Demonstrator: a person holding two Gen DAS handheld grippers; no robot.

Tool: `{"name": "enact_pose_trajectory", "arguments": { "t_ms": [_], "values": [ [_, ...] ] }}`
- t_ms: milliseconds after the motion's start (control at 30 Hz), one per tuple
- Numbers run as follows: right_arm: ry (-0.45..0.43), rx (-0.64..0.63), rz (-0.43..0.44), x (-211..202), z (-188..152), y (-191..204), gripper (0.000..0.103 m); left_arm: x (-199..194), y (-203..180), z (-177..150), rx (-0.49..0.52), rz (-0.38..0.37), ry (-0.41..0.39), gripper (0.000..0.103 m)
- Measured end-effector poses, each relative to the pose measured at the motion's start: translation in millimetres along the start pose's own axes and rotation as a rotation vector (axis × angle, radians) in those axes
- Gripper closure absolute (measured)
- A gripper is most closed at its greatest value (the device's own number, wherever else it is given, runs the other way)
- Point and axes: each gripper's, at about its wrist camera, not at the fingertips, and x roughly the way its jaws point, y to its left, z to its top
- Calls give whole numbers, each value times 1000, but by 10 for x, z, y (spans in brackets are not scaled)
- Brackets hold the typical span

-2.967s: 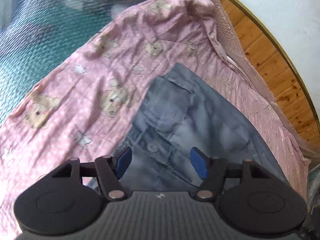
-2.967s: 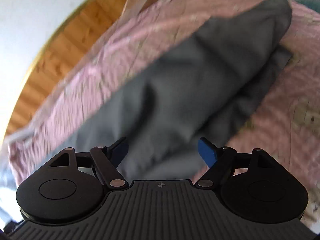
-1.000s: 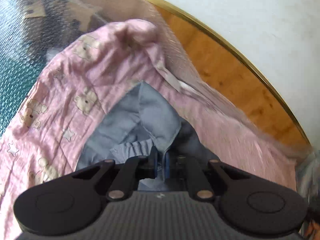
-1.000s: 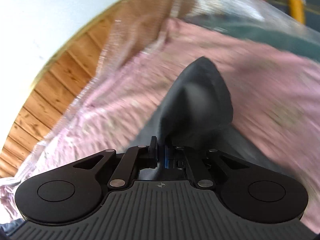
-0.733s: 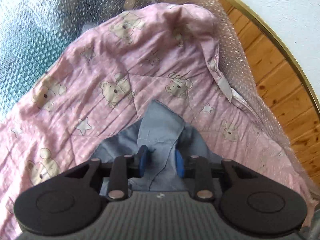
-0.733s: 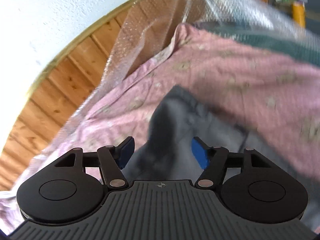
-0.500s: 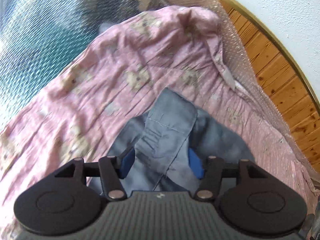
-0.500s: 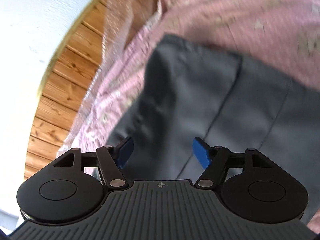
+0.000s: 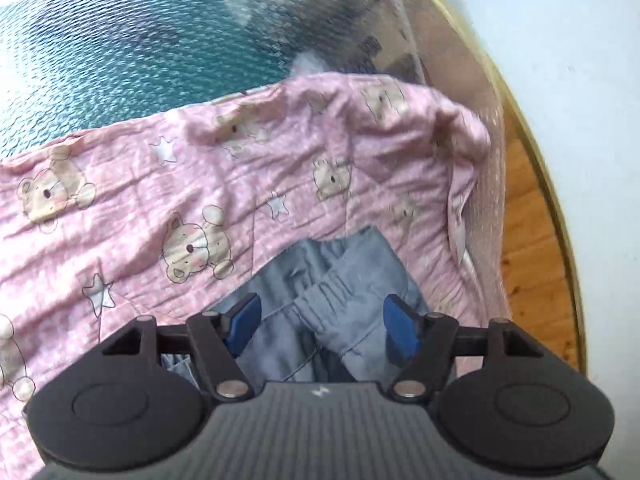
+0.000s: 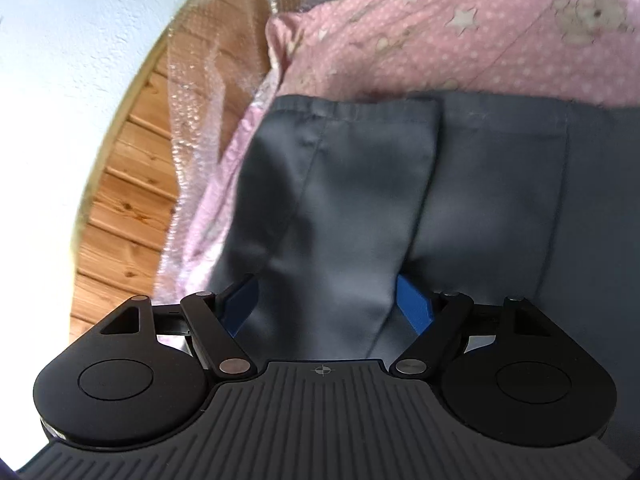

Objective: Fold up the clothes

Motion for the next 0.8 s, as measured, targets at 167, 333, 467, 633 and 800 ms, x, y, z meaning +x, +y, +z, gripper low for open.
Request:
{"name": "enact_pose_trajectory", "arguments": {
  "t_ms": [167, 333, 467, 633, 800],
  "values": [
    [143, -89, -17, 179, -81, 118, 102, -148, -122, -194, 132, -7, 71, 35],
    [39, -122, 101, -551, 191, 865, 103, -205, -111, -732, 201, -50, 190, 35],
    [-128, -141, 149, -1722, 466, 1292, 103, -168, -14, -1052, 227, -53, 233, 33],
    [-60, -12, -64, -1903, 497, 884, 103, 57, -23, -1206, 210, -16, 253, 32],
    [-62, -54, -53, -2053, 303, 1030, 103, 282, -33, -1360, 194, 22, 274, 24]
  ]
}}
